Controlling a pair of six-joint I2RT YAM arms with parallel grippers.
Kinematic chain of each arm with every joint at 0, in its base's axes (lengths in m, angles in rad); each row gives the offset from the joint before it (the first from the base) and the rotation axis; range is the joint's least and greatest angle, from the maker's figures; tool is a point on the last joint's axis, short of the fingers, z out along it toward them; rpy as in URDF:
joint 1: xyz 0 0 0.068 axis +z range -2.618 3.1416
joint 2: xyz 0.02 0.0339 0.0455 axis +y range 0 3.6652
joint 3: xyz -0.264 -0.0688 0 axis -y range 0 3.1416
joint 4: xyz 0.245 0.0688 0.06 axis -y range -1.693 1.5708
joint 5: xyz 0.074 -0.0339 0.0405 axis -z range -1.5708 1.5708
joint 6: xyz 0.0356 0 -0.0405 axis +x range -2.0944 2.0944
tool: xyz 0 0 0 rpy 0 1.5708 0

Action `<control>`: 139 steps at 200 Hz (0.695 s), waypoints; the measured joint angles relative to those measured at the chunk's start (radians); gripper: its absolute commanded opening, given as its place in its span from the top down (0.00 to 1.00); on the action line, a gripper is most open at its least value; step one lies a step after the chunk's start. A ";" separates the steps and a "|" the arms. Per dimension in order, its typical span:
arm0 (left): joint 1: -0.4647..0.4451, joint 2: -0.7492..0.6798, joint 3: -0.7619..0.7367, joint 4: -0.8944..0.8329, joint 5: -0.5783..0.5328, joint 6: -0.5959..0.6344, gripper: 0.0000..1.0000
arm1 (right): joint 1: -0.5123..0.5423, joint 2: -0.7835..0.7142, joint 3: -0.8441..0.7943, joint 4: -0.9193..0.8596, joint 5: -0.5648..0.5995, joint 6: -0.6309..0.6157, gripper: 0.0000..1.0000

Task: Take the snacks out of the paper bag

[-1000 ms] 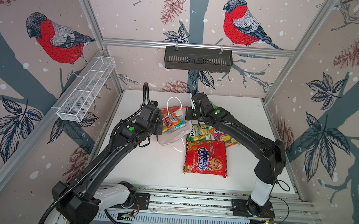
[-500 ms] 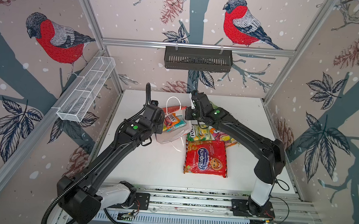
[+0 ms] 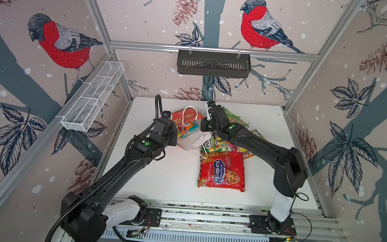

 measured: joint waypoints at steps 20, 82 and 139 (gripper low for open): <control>0.000 0.018 -0.024 0.019 0.037 -0.011 1.00 | -0.033 -0.003 0.001 0.005 -0.034 0.002 0.57; 0.000 0.078 -0.016 0.036 0.096 -0.036 1.00 | -0.028 -0.291 -0.202 0.181 -0.241 0.165 0.64; 0.000 0.114 0.040 0.037 0.122 -0.042 1.00 | 0.021 -0.246 -0.336 0.203 -0.399 0.486 0.76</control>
